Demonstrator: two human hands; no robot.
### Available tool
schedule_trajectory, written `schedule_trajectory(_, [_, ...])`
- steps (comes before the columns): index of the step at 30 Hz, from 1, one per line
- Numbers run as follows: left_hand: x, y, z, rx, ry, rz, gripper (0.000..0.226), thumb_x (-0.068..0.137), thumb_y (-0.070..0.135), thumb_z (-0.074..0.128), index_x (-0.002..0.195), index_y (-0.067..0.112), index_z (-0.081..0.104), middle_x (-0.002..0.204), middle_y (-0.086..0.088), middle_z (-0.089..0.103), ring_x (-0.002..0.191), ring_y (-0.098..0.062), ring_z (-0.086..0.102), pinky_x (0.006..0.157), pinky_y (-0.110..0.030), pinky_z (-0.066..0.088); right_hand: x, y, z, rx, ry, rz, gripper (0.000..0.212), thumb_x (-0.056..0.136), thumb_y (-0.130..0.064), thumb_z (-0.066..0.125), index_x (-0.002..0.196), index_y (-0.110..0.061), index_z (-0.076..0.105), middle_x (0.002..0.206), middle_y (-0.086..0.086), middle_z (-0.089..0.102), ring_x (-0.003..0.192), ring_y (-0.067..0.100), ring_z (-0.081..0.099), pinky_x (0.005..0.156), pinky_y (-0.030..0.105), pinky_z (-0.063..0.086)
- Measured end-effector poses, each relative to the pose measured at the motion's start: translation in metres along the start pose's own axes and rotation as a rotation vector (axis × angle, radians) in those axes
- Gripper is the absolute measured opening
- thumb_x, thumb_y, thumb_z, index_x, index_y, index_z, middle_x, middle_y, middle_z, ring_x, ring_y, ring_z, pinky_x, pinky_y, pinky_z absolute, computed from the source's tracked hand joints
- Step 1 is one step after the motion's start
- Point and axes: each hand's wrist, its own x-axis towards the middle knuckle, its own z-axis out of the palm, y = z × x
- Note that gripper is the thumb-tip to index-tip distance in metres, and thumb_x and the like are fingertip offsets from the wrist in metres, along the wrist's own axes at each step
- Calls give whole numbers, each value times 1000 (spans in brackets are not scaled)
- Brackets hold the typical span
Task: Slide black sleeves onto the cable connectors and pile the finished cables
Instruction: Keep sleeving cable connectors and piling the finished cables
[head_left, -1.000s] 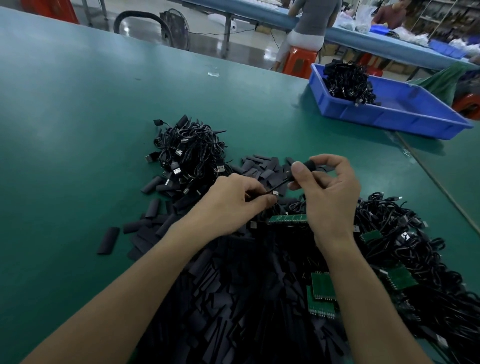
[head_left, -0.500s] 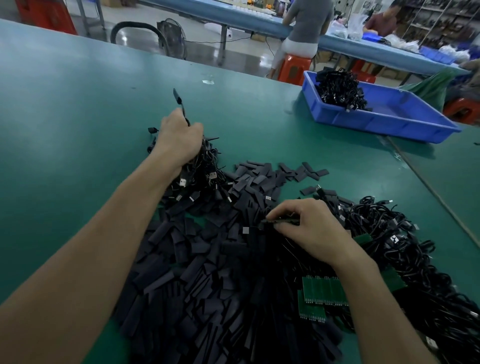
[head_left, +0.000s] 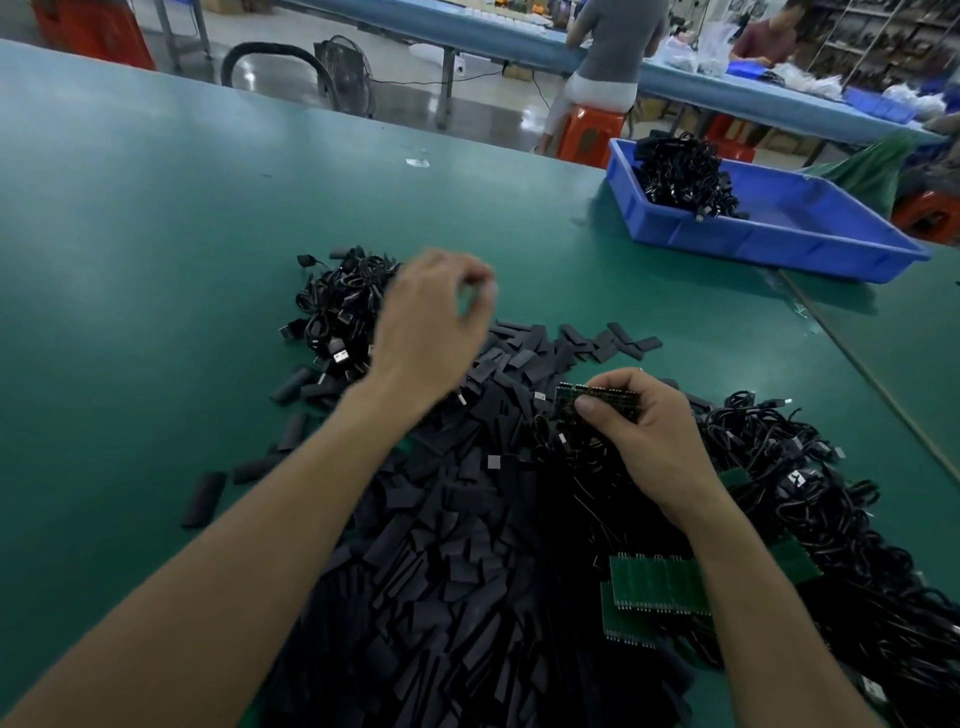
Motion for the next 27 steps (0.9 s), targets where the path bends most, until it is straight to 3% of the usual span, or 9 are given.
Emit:
schedule_trajectory(2, [-19,16,12,-304,-242,-41,11,94,27,68,100,18,69,92,7,70,76,4,59,76,-14,51,-1,-2,-2,121,-25,19,17,84,-19,76,85,-35,70,88,-2,74,79,13,70,73,27,56])
schedule_trajectory(5, [-42,24,35,-565,-498,-177,16,88,28,76,91,16,67,82,3,70,70,-7,62,69,-25,54,-5,-2,-4,295,-64,36,11,76,-24,75,84,-25,68,82,0,73,74,11,68,69,22,56])
schedule_trajectory(9, [-60,21,52,-856,-497,-364,15,89,14,75,82,15,62,70,7,61,60,-6,55,60,-19,50,-6,-2,-4,476,-131,114,9,73,-25,77,79,-30,73,78,3,73,68,13,69,62,24,58])
schedule_trajectory(12, [-63,18,53,-971,-495,-430,14,86,15,77,81,15,64,70,5,60,61,-5,55,60,-16,49,-4,-2,-7,495,-193,152,16,69,-32,82,83,-30,75,83,7,75,72,16,71,65,26,59])
schedule_trajectory(16, [-63,16,49,-1041,-534,-471,17,74,27,79,79,14,69,75,-2,63,67,-10,57,64,-18,51,-1,-1,-10,525,-253,182,33,63,-37,91,88,-22,76,87,12,75,73,19,72,67,28,60])
schedule_trajectory(21, [-59,14,47,-1109,-600,-500,15,72,24,79,77,14,71,76,-2,63,68,-10,59,67,-17,52,0,-3,-13,564,-265,214,23,68,-23,81,88,-14,75,85,15,74,70,19,71,66,28,61])
schedule_trajectory(27, [-54,15,46,-1214,-712,-523,6,76,23,74,71,21,75,72,7,68,67,-4,63,63,-19,55,1,-5,-13,629,-279,216,30,67,-26,88,92,-16,75,88,13,74,75,19,72,69,28,61])
